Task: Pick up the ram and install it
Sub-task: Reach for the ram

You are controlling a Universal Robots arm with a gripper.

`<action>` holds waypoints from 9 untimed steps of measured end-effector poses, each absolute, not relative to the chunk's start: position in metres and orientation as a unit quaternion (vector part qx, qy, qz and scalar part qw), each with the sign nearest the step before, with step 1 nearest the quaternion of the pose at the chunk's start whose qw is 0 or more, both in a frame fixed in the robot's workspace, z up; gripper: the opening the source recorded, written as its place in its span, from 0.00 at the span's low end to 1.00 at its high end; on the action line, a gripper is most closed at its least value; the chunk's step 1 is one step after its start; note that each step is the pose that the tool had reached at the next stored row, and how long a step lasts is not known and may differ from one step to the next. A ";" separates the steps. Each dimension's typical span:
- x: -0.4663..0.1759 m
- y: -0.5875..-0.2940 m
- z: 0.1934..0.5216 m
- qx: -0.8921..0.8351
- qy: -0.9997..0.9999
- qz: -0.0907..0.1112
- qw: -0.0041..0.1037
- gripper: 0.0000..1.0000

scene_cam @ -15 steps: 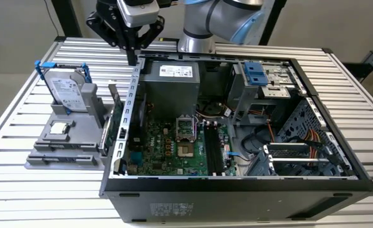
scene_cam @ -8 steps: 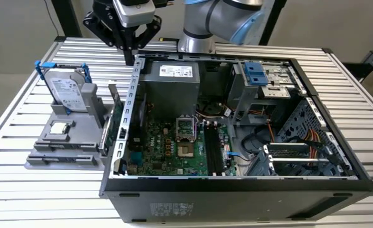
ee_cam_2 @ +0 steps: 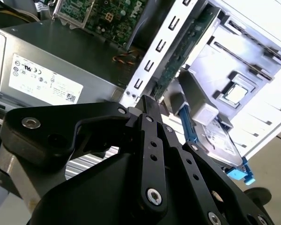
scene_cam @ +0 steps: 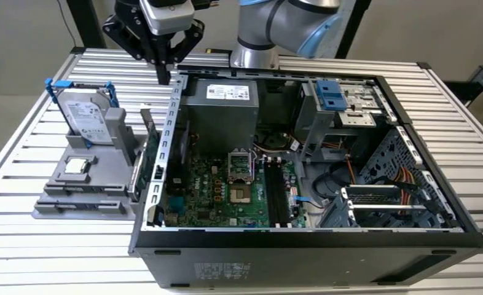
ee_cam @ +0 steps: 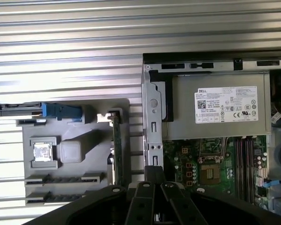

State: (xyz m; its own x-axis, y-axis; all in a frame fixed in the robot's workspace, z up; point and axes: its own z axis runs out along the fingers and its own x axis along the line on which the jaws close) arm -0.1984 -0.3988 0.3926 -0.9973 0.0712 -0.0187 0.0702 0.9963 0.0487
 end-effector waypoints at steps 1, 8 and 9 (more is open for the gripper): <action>-0.199 -0.399 0.393 0.035 0.999 0.024 0.010 0.00; -0.205 -0.399 0.393 0.035 0.999 0.024 0.010 0.00; -0.205 -0.399 0.393 0.035 0.999 0.024 0.010 0.00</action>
State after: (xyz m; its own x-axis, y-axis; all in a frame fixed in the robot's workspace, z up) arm -0.2054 -0.3988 0.3926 -0.9973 0.0712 -0.0188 0.0702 0.9963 0.0487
